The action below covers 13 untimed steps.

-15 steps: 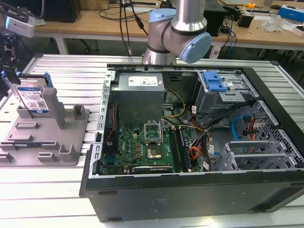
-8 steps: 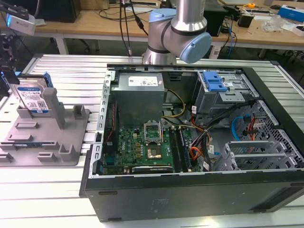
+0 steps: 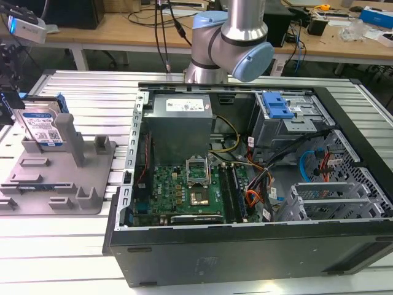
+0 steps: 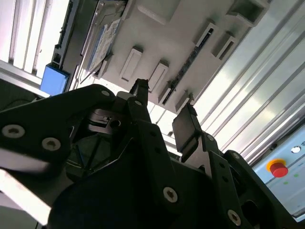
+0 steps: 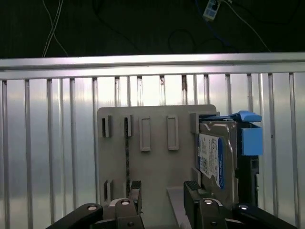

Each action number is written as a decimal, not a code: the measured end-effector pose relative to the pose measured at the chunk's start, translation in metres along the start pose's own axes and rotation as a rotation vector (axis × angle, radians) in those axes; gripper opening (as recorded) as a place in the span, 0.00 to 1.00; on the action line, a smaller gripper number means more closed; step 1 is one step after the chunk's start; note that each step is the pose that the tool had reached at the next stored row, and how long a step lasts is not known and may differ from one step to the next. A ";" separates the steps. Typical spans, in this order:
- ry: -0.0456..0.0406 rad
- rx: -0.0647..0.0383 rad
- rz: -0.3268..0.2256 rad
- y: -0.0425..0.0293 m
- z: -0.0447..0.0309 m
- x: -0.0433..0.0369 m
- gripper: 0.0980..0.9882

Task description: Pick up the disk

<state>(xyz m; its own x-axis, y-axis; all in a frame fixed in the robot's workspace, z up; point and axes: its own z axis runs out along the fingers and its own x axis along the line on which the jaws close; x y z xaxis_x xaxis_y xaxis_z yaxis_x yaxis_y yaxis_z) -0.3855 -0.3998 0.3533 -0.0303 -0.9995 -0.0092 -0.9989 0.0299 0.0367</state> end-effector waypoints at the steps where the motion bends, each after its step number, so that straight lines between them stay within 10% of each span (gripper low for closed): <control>1: 0.0001 0.000 0.000 0.0018 0.0001 -0.0039 0.43; 13: 0.0014 0.000 0.000 0.0215 0.0013 -0.0614 0.43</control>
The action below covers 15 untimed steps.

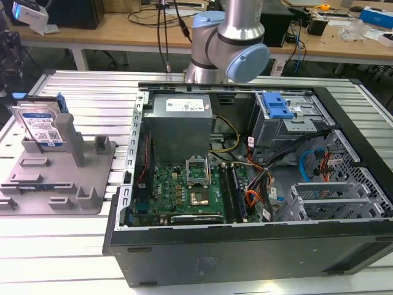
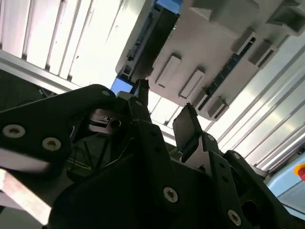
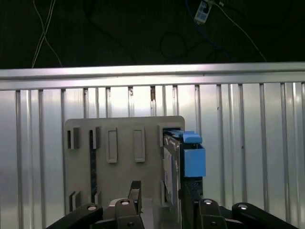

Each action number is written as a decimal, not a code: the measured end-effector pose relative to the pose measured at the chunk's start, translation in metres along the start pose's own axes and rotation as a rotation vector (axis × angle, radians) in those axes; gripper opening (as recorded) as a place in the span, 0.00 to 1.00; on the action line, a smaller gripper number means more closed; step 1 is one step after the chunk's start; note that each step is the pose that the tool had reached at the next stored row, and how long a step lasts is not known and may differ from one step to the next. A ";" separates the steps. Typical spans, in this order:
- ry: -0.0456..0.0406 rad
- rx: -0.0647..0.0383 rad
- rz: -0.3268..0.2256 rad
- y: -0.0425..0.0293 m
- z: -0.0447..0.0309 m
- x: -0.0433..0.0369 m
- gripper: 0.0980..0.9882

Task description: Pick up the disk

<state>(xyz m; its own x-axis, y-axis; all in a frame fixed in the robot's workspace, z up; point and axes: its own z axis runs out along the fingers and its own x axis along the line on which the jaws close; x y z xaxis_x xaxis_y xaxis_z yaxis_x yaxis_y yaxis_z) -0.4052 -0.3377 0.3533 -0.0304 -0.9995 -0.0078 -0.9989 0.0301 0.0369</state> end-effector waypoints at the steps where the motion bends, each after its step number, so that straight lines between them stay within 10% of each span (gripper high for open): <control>1: 0.0000 0.000 0.000 0.0020 0.0002 -0.0066 0.43; 7: 0.0112 0.000 -0.003 0.0148 0.0025 -0.0165 0.43; 15: 0.0128 0.001 -0.004 0.0116 0.0049 -0.0166 0.43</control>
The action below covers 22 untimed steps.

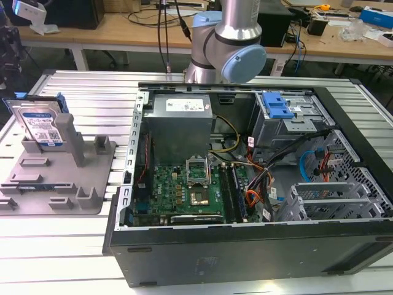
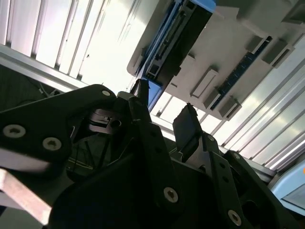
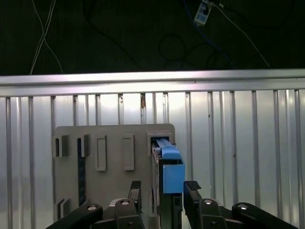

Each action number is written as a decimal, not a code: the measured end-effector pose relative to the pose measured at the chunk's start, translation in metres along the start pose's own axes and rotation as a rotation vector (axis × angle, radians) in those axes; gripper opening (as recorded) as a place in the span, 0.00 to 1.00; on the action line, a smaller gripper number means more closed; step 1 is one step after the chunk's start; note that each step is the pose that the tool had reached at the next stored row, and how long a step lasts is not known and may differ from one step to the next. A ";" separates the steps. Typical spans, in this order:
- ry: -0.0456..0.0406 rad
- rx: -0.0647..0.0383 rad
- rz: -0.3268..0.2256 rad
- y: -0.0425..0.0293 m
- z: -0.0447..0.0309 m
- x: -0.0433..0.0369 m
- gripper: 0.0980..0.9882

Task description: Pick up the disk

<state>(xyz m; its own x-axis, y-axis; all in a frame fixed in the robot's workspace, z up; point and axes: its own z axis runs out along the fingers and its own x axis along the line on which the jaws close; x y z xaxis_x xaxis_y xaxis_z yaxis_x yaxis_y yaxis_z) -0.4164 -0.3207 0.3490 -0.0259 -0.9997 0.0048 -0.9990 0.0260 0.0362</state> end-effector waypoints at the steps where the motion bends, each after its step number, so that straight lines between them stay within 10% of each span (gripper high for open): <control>1: 0.0000 0.000 0.000 -0.0001 0.0018 0.0000 0.43; 22: 0.0006 0.000 -0.001 0.0053 0.0233 -0.0091 0.43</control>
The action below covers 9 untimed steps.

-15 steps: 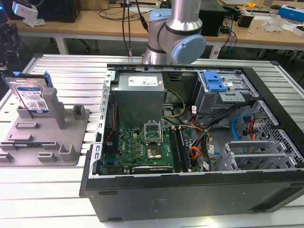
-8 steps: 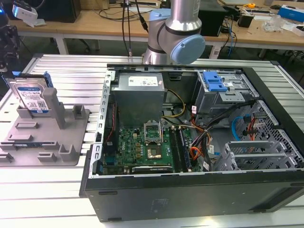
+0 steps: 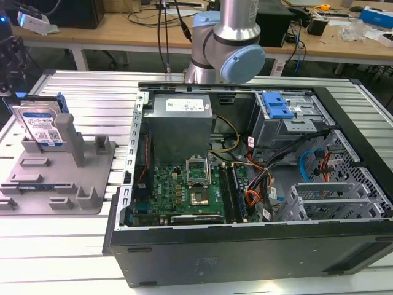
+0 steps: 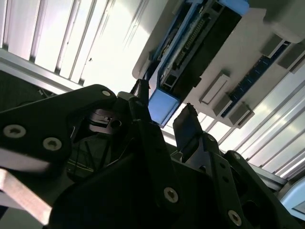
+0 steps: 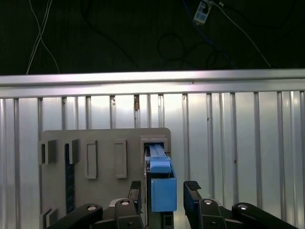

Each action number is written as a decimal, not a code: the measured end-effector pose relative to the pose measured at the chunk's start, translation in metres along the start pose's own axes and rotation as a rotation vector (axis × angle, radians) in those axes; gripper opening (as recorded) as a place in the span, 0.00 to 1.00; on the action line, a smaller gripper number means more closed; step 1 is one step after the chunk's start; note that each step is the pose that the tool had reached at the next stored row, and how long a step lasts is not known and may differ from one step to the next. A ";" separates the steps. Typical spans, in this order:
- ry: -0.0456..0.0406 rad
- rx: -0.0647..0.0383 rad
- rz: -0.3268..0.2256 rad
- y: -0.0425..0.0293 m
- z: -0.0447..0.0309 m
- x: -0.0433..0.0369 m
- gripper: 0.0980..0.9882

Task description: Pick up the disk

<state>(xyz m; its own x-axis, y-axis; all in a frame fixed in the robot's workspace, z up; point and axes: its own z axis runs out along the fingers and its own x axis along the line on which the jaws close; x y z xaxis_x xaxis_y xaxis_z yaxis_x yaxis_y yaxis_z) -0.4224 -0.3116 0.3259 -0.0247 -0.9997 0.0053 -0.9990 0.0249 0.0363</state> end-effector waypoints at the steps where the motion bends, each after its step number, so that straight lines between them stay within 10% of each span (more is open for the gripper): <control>1: 0.0000 0.000 0.000 0.0000 0.0012 0.0003 0.43; 9: 0.0000 0.000 0.000 -0.0004 0.0064 0.0036 0.43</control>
<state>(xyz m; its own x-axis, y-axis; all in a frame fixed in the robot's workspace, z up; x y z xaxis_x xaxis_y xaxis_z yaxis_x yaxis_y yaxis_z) -0.4223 -0.3152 0.3195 -0.0248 -0.9997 0.0053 -0.9990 0.0249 0.0362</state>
